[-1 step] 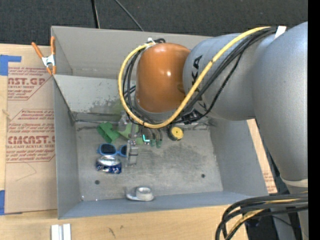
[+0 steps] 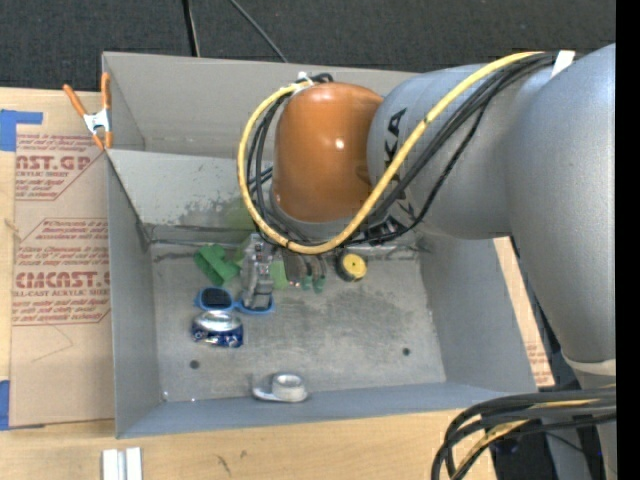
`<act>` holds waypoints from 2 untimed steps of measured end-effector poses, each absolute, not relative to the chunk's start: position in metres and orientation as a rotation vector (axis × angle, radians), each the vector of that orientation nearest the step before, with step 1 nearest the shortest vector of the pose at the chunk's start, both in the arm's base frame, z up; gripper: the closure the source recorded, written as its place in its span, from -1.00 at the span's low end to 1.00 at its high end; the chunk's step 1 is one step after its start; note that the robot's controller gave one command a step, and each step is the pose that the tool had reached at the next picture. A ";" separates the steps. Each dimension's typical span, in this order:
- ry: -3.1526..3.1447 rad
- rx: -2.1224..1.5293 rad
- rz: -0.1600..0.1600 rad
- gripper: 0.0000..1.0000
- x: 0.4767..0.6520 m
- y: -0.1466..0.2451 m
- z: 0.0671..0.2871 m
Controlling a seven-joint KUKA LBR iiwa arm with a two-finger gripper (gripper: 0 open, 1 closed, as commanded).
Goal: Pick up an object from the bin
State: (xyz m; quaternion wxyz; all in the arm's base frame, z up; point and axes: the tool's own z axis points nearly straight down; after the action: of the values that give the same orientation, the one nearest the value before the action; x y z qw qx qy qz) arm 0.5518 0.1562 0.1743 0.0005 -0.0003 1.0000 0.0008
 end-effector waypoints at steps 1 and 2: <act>3.141 0.000 0.003 -1.00 0.552 0.156 0.174; 3.067 0.698 -0.002 -1.00 0.567 0.149 0.075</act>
Offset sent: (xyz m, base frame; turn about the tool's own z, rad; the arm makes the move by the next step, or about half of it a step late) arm 0.0000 0.0000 0.0000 0.0000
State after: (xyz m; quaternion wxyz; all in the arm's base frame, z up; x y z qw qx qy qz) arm 0.5666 0.1492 0.0755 -0.0018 0.2220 0.9751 -0.0005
